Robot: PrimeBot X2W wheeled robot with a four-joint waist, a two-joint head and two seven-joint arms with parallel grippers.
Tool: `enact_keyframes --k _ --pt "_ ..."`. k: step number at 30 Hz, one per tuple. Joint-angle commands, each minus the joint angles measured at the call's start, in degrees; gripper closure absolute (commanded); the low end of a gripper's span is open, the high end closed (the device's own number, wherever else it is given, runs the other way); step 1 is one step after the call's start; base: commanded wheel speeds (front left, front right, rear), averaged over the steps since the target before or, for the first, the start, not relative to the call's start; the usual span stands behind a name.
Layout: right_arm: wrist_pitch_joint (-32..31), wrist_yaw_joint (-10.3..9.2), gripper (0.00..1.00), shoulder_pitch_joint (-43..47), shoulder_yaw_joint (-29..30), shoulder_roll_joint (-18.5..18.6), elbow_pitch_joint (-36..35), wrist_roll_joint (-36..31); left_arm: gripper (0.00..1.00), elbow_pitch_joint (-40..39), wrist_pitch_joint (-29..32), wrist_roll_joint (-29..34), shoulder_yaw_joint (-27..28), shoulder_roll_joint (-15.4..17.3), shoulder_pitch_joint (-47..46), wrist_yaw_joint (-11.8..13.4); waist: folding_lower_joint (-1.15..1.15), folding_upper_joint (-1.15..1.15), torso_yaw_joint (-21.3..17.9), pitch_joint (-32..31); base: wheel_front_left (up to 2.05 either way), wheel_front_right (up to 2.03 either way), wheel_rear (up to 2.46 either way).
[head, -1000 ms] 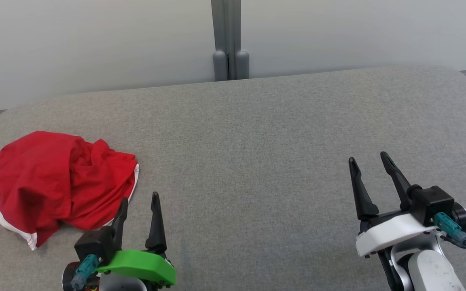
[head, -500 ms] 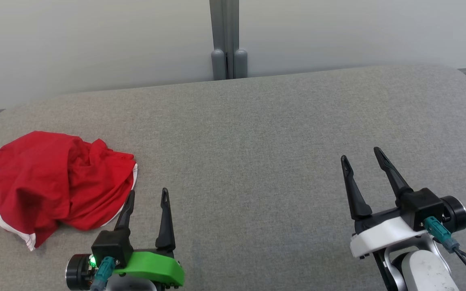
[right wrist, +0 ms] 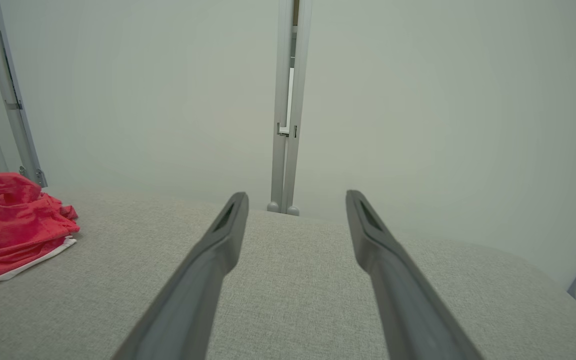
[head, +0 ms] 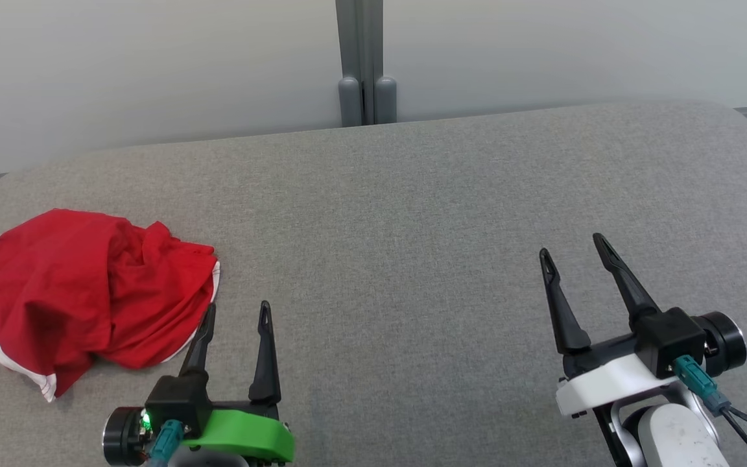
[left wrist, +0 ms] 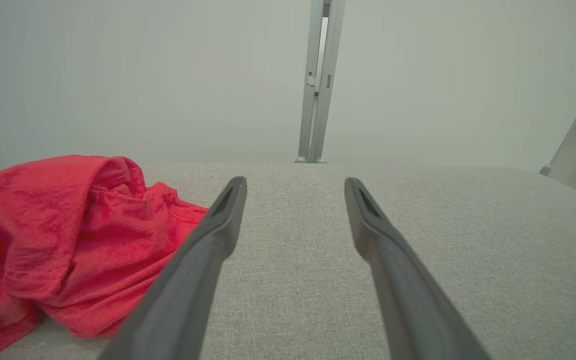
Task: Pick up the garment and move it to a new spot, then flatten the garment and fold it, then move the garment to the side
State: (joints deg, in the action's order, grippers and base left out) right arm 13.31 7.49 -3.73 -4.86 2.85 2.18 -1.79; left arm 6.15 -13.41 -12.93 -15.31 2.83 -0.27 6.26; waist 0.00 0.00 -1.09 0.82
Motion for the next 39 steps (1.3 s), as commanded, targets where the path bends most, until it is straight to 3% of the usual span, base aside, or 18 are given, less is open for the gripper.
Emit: enact_keyframes --k 1,21,33,39 --pt "0.6 0.0 0.0 0.8 0.2 0.1 -0.4 0.0 0.0 -0.6 -0.5 -0.3 -0.1 0.1 0.6 -0.3 0.0 0.0 0.0 0.0 0.0 0.0 0.0" --pt "1.9 0.0 0.0 1.7 -0.9 0.1 4.3 16.5 0.0 0.6 -1.8 -11.1 1.2 0.1 2.4 -2.3 0.0 0.0 0.0 -0.6 0.0 0.0 0.0" --pt "1.9 0.0 0.0 1.3 -0.7 0.1 5.7 16.3 0.0 2.2 -1.8 -10.5 0.9 0.1 1.5 -1.7 0.0 0.0 0.4 -0.5 0.0 0.0 0.0" --pt "1.9 0.0 0.0 1.7 -1.0 0.1 5.9 15.9 0.0 2.2 -1.8 -11.2 1.3 0.2 1.0 -1.0 0.0 0.0 2.5 -0.6 0.0 0.0 0.0"
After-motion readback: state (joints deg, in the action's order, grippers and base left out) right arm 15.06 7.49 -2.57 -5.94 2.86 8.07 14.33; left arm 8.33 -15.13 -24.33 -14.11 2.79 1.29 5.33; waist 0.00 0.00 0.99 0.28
